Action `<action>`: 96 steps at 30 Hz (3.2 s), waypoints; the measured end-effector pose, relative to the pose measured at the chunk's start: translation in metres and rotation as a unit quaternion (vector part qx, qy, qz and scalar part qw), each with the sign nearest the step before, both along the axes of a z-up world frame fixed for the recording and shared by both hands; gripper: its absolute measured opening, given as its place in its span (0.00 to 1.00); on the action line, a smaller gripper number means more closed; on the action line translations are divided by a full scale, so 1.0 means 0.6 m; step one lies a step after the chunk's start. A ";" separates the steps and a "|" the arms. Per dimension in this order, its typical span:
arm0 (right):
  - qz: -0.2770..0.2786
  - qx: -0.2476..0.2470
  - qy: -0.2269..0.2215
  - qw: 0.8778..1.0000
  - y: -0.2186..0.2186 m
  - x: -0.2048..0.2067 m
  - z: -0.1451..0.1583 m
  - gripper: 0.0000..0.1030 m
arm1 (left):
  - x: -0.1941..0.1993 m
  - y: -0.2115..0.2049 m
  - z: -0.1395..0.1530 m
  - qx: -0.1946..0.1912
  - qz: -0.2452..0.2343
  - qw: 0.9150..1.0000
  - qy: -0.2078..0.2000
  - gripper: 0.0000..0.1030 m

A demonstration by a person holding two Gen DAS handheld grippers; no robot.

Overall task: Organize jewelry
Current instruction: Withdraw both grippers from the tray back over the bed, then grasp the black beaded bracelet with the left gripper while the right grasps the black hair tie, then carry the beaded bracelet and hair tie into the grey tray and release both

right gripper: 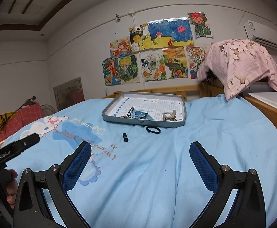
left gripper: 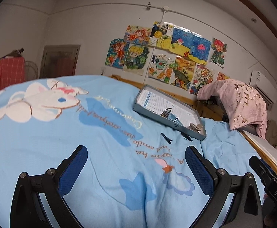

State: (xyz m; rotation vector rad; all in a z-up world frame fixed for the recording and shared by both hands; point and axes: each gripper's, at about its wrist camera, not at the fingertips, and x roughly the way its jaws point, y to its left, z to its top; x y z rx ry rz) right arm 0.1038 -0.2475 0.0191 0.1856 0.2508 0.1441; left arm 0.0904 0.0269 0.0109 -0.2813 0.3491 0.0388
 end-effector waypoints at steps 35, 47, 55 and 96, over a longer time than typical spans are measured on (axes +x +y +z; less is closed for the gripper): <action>-0.007 0.068 0.022 0.997 -0.087 0.335 0.013 0.99 | 0.347 -0.101 -0.006 0.069 -0.006 0.997 0.039 0.99; 0.118 0.039 0.097 0.987 -0.025 0.458 -0.091 0.68 | 0.405 -0.137 -0.098 0.056 -0.104 0.987 0.107 0.58; 0.153 0.100 0.159 0.970 -0.031 0.504 -0.150 0.63 | 0.442 -0.162 -0.136 0.044 -0.187 0.968 0.161 0.39; 0.163 -0.016 0.191 0.968 0.067 0.499 -0.155 0.14 | 0.442 -0.152 -0.159 0.049 -0.159 0.974 0.153 0.14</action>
